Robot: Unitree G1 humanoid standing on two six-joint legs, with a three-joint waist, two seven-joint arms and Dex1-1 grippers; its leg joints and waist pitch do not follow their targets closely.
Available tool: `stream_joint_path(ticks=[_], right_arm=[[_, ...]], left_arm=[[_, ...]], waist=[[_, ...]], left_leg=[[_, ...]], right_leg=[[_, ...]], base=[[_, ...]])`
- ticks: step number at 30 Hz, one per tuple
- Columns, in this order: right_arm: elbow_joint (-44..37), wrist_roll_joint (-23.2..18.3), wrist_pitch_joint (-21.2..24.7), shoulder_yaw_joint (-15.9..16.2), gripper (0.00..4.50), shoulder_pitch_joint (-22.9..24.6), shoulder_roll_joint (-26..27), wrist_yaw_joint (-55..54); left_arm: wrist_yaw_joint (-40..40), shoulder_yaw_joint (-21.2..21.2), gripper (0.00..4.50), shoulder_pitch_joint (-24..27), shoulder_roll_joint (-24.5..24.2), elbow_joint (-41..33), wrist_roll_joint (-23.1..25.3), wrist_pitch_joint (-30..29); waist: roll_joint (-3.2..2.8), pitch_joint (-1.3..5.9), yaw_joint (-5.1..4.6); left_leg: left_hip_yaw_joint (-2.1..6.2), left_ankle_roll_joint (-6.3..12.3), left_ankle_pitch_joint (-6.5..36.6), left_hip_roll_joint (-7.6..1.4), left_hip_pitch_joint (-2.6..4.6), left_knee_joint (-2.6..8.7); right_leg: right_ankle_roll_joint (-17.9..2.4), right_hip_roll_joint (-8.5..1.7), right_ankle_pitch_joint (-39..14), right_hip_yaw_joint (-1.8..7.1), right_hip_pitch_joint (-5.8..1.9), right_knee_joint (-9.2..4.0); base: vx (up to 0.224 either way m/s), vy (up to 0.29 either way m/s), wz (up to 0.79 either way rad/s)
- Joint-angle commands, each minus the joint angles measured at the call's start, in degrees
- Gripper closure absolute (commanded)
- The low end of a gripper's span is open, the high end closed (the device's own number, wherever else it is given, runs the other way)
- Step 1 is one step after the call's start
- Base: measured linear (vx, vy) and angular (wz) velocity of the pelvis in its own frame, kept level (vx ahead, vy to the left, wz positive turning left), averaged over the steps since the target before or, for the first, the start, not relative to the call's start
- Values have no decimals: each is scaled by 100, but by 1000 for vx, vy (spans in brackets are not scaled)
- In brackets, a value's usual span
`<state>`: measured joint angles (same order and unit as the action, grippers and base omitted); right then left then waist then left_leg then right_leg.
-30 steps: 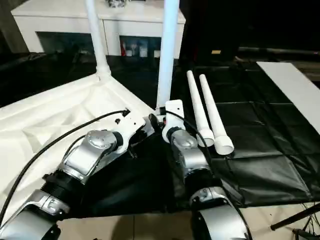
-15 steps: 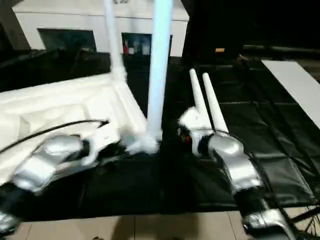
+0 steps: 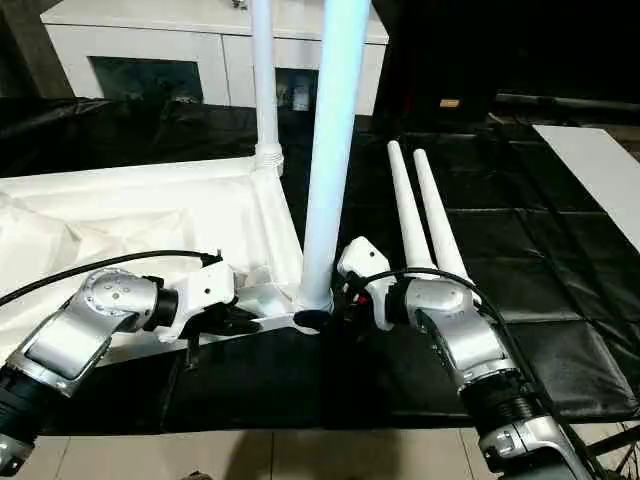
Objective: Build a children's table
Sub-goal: Rotate leg to tighten
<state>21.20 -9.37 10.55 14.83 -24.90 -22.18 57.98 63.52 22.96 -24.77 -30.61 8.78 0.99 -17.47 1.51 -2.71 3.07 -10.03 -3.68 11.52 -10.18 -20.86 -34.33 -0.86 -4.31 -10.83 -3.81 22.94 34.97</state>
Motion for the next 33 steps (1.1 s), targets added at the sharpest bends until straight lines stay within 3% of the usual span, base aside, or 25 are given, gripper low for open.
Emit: stream_joint_path(ticks=[1, 9, 15, 16, 18, 19, 20, 21, 22, 23, 24, 26, 28, 30, 33], right_arm=[[36, -83, -26, -120, 79, -80, 16, 46], [28, -181, 12, -130, 146, -11, 64, 201], [272, 2, 1, -273, 177, 40, 484, -659], [410, 157, 0, -269, 178, 36, 692, -1087], [539, 276, 50, -281, 179, 19, 896, -1523], [659, 335, 127, -306, 180, -29, 1067, -1866], [936, 389, 359, -452, 180, -202, 1397, -2613], [954, 392, 374, -462, 181, -214, 1418, -2660], [1467, 378, 556, -801, 181, -541, 1955, -3895], [1613, 353, 552, -914, 181, -632, 2096, -4224], [1932, 319, 451, -1053, 181, -822, 2352, -4721], [2243, 342, 278, -1106, 181, -1007, 2558, -5132], [2608, 532, -88, -1067, 181, -1250, 2769, -5480], [2670, 548, -148, -1037, 181, -1318, 2799, -5420], [2632, 581, -392, -1073, 181, -1370, 2811, -5260]], left_arm=[[166, 254, 450, 47, -60, 71, 154, -23], [210, 275, 450, 62, -71, 92, 136, -9], [23, 275, 450, 75, 108, 139, 141, -100], [-202, 265, 450, 30, 286, 210, 183, -229], [-445, 261, 450, -37, 459, 310, 254, -346], [-666, 241, 450, -97, 605, 406, 311, -432], [-1031, 208, 450, -209, 867, 582, 393, -592], [-1054, 206, 450, -216, 884, 594, 399, -602], [-1806, 42, 450, -423, 1380, 943, 490, -901], [-2041, -28, 450, -482, 1526, 1046, 503, -992], [-2521, -176, 450, -605, 1844, 1269, 515, -1126], [-2978, -320, 450, -736, 2154, 1513, 515, -1171], [-3490, -422, 450, -936, 2447, 1892, 672, -1033], [-3493, -395, 450, -990, 2449, 1965, 725, -966], [-3459, -380, 450, -1041, 2378, 2005, 827, -859]], waist=[[-23, 321, -11], [-30, 330, 0], [-40, 314, -22], [-20, 272, -53], [-20, 222, -87], [-19, 216, -94], [-61, 208, -126], [-49, 190, -166], [-69, 212, -184], [-53, 197, -246], [-78, 232, -306], [-105, 257, -314], [-74, 265, -329], [-43, 262, -282], [-34, 281, -260]], left_leg=[[79, 247, 918, -318, 50, 442], [79, 261, 865, -319, 56, 434], [75, 183, 1020, -311, 63, 449], [76, 99, 1264, -315, 55, 477], [115, -113, 1867, -296, 127, 499], [133, -139, 2003, -294, 142, 505], [163, -190, 2234, -291, 174, 510], [161, -220, 2312, -280, 171, 511], [203, -298, 2416, -271, 186, 505], [203, -334, 2441, -260, 170, 514], [262, -413, 2578, -251, 167, 509], [256, -330, 2603, -264, 179, 517], [233, -279, 2534, -259, 137, 523], [174, -140, 2491, -238, 184, 498], [176, -62, 2170, -266, 95, 526]], right_leg=[[-1404, -406, -760, 309, -289, -358], [-1422, -405, -683, 309, -292, -347], [-1375, -408, -974, 310, -263, -375], [-1311, -411, -1364, 317, -252, -422], [-998, -417, -2438, 301, -206, -523], [-915, -428, -2702, 295, -200, -553], [-765, -437, -3096, 283, -167, -601], [-707, -421, -3257, 280, -144, -623], [-625, -443, -3437, 266, -143, -635], [-600, -432, -3507, 258, -128, -644], [-493, -448, -3575, 201, -146, -662], [-556, -437, -3101, 200, -152, -684], [-666, -415, -2736, 212, -153, -656], [-733, -417, -2616, 250, -106, -672], [-751, -434, -2346, 268, -178, -624]], base=[[0, 0, 0], [0, 0, 0], [0, 0, 0], [0, 0, 0], [0, 0, 0], [0, 0, 0], [0, 0, 0], [0, 0, 0], [0, 0, 0], [-80, 27, -11], [-58, 23, -10], [0, 0, 0], [0, 0, 0], [0, 0, 0], [0, 0, 0]])
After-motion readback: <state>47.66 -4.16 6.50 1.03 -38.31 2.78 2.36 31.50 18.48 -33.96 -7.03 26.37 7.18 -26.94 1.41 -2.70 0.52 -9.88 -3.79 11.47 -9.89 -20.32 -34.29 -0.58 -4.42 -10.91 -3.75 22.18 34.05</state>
